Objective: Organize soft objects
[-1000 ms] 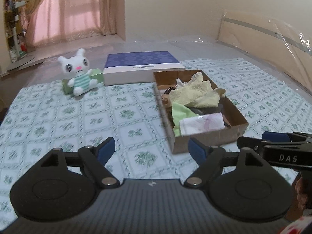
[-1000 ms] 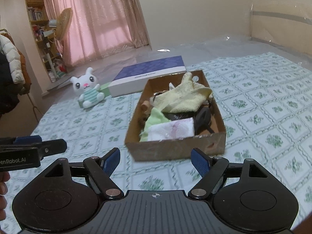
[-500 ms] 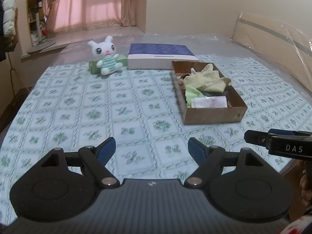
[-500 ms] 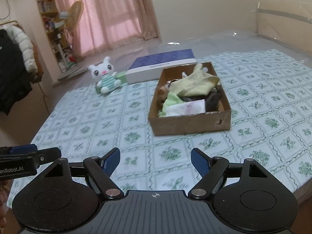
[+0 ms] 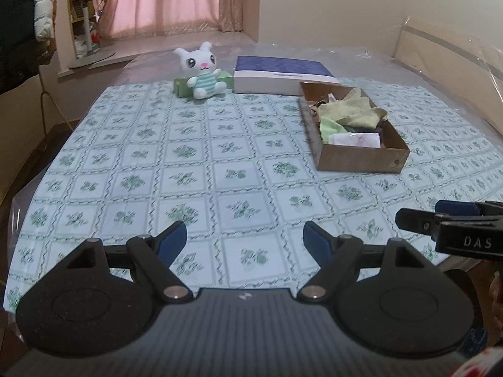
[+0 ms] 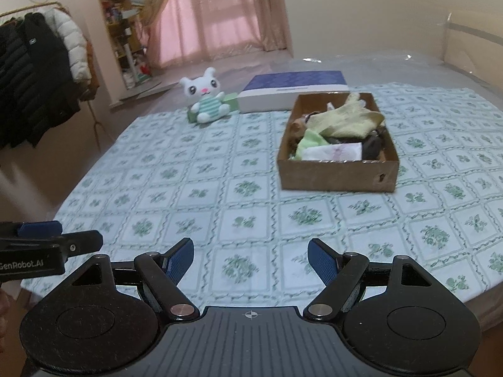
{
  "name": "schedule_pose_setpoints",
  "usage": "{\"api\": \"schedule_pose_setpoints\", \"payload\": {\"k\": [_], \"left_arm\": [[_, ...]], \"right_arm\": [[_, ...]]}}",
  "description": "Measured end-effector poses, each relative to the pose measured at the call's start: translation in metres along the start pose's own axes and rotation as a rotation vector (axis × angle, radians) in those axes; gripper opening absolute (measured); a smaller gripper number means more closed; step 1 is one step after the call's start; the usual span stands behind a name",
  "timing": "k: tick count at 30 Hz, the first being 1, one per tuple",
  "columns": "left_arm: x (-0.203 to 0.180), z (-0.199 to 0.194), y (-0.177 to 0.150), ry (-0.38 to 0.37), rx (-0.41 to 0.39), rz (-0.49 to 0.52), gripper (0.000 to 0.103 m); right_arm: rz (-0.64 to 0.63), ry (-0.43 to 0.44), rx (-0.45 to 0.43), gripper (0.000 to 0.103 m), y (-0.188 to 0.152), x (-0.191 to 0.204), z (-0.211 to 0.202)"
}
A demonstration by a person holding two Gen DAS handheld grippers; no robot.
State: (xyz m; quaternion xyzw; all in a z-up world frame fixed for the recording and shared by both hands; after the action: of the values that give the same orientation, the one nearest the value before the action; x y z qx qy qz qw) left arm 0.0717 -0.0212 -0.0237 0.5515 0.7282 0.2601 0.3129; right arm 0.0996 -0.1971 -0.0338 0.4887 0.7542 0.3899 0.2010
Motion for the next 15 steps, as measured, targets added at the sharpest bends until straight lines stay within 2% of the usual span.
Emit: {"api": "schedule_pose_setpoints", "payload": {"k": [15], "left_arm": [[0.019, -0.018, -0.014, 0.036, 0.000, -0.024, 0.080]], "right_arm": [[-0.054, 0.078, 0.005, 0.079, -0.005, 0.035, 0.001]]}}
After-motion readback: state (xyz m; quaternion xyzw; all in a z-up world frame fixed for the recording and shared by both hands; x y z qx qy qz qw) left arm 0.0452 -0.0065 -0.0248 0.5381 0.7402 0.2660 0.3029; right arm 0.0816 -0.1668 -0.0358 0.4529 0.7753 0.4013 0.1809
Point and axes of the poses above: each gripper's, at about its wrist camera, not at the fingertips, and z roughly the way its jaws point, x to its left, y to its top, the point moved 10 cm from there along z, roughly the way its jaws point, and after that the axes turned 12 degrees about -z, right-handed, at the moved point
